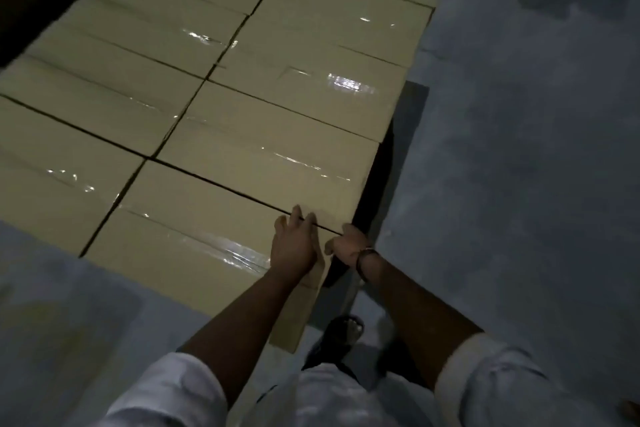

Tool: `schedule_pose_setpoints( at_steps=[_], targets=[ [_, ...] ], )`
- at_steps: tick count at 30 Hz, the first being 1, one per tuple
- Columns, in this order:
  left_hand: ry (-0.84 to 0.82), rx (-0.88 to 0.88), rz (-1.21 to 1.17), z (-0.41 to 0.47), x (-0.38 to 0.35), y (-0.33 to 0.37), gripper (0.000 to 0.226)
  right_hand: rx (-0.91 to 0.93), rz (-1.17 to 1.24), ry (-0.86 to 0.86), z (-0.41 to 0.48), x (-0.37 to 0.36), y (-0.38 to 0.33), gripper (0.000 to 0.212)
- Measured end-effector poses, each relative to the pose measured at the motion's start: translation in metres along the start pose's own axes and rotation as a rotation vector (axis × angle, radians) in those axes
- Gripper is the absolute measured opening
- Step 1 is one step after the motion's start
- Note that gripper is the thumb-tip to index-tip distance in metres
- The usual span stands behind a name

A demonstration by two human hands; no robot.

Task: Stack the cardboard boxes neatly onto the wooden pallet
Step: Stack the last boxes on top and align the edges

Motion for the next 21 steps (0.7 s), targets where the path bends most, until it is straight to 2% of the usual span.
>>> schedule_pose_setpoints(
  at_steps=[3,5,7,9,11,12,14,15,17,19,21],
  targets=[
    [-0.013,0.018,0.024,0.0,-0.005,0.002,0.061,0.003,-0.04,0.0,0.016,-0.007,-0.001,0.054],
    [-0.006,0.051,0.051,-0.001,-0.007,0.009,0.062,0.06,-0.116,-0.082,0.026,-0.005,0.005,0.044],
    [0.026,0.087,0.061,0.001,-0.006,0.018,0.055,0.15,-0.237,-0.197,0.038,0.007,0.007,0.04],
    [0.047,0.174,0.064,0.008,-0.003,0.022,0.045,0.241,-0.351,-0.328,0.052,0.026,0.007,0.051],
    [0.042,0.317,0.075,0.019,0.004,0.029,0.043,0.323,-0.431,-0.391,0.07,0.053,0.002,0.041],
    [0.026,0.384,0.105,0.026,0.007,0.036,0.047,0.34,-0.455,-0.394,0.084,0.07,0.0,0.042],
    [0.016,0.482,0.156,0.042,0.012,0.057,0.055,0.376,-0.472,-0.352,0.112,0.105,-0.006,0.062],
    [0.051,0.5,0.158,0.053,0.014,0.069,0.054,0.408,-0.478,-0.328,0.128,0.121,-0.012,0.069],
    [0.143,0.455,0.128,0.08,0.012,0.101,0.048,0.446,-0.498,-0.281,0.162,0.152,-0.022,0.071],
    [0.208,0.421,0.055,0.104,0.009,0.131,0.046,0.419,-0.436,-0.214,0.187,0.187,-0.04,0.058],
    [0.242,0.392,0.009,0.128,0.008,0.157,0.047,0.379,-0.345,-0.158,0.211,0.212,-0.06,0.021]
  ],
)
Point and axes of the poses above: each hand's wrist, its own z-axis towards the middle knuckle, its own x-axis out of the back of the hand, y = z × x, the point moved 6 cm from there along z, towards the middle knuckle, and after that the axes turned 15 degrees about y, right-handed, at the moved point
